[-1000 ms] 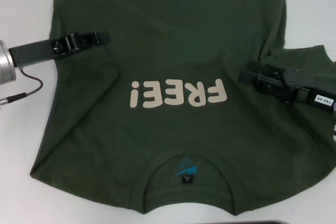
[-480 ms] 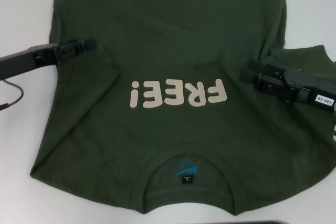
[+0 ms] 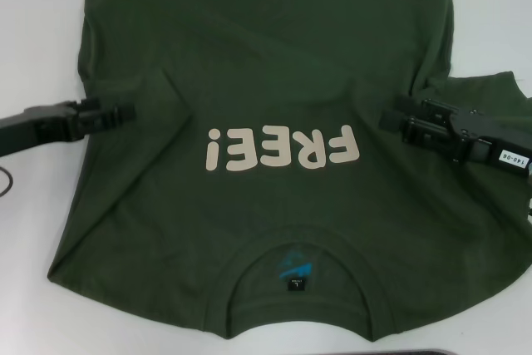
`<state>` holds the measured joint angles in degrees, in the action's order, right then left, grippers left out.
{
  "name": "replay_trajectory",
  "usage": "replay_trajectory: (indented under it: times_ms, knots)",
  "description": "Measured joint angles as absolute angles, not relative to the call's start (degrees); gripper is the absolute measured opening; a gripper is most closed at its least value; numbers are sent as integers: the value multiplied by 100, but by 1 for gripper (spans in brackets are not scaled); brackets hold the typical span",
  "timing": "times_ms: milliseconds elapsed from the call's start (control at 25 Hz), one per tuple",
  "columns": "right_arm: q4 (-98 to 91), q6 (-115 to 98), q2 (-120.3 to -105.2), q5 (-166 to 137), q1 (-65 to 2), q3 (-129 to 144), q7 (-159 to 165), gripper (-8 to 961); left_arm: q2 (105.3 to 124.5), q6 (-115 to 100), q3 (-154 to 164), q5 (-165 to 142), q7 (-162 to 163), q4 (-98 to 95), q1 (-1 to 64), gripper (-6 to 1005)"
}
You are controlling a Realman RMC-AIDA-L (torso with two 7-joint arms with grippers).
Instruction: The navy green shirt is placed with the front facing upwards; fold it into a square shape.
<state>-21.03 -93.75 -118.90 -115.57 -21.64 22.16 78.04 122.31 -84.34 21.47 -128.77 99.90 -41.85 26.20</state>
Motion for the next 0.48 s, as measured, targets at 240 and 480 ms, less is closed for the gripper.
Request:
replay_trajectory:
  times_ms: [240, 480]
  knots:
    - [-2074, -9372, -11890, -11557, -2150, 2215, 7804, 704, 12215, -8663, 2186, -13270, 10039, -4255, 2585, 876]
    - [-2064, -9397, -11890, -11557, -2131, 2215, 7804, 704, 12216, -8645, 2243, -13483, 10047, -4242, 2607, 877]
